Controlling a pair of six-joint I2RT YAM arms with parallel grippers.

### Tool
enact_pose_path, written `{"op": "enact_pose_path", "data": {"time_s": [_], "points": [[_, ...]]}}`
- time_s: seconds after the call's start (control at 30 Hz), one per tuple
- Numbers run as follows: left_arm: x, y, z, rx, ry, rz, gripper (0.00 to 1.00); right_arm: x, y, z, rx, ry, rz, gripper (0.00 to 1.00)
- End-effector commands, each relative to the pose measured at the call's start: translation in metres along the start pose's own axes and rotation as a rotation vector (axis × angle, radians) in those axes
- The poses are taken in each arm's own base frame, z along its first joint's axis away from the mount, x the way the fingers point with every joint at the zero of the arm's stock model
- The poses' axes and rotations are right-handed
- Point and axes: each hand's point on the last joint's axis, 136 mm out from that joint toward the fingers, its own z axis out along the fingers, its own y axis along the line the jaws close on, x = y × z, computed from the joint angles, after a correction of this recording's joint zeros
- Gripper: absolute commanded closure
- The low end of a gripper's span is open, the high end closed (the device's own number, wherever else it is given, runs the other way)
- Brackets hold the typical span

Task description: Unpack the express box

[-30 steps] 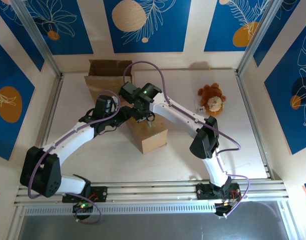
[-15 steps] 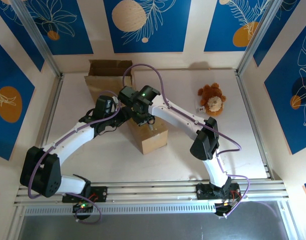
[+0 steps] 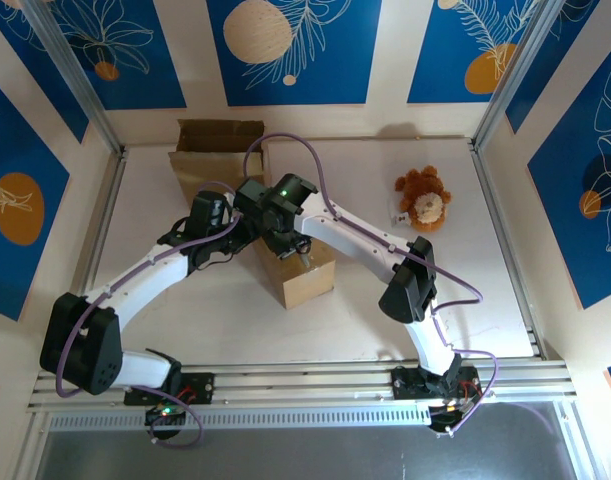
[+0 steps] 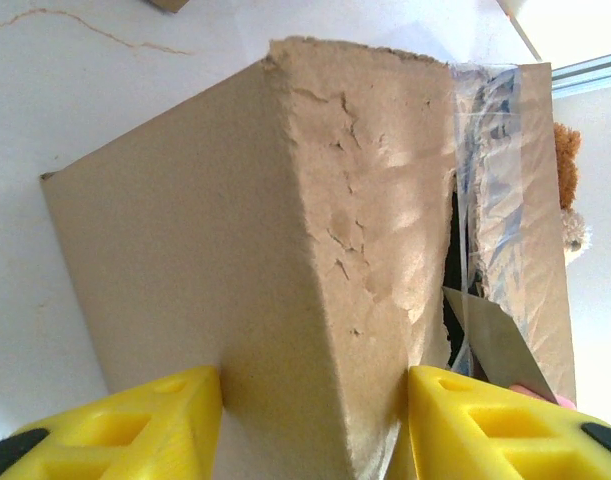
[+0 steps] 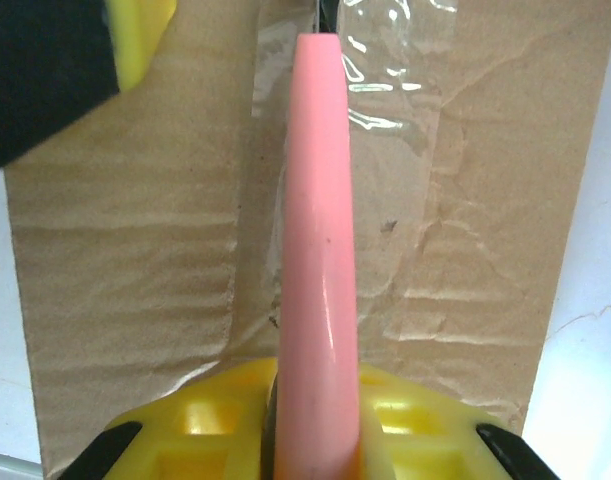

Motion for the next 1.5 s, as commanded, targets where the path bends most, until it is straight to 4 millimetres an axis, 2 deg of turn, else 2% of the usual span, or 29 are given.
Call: {"op": "enact_pose_path", "data": {"time_s": [0.0,0.4,0.53,0.7,0.9,1.27,1.47], "points": [[0.008,0.017,0.004,-0.049,0.022,-0.021,0.5,0.013,-0.009,-0.027,0.001,-0.009,0.018,1.0],[0.008,0.017,0.004,-0.047,0.02,-0.023,0.5,0.034,-0.014,-0.031,0.023,0.02,0.024,1.0],[0.009,0.018,0.004,-0.045,0.022,-0.023,0.5,0.036,-0.012,-0.03,0.011,0.017,0.026,1.0],[0.009,0.018,0.005,-0.045,0.024,-0.025,0.5,0.028,-0.005,-0.038,-0.01,-0.024,0.015,1.0],[0.01,0.018,0.007,-0.041,0.028,-0.028,0.5,0.008,0.001,-0.047,-0.04,-0.085,-0.007,1.0],[0.01,0.018,0.006,-0.041,0.03,-0.028,0.5,-0.016,-0.003,-0.018,-0.034,-0.068,0.001,1.0],[0.01,0.019,0.007,-0.043,0.029,-0.029,0.5,-0.021,-0.006,-0.005,-0.034,-0.052,0.014,1.0]]}}
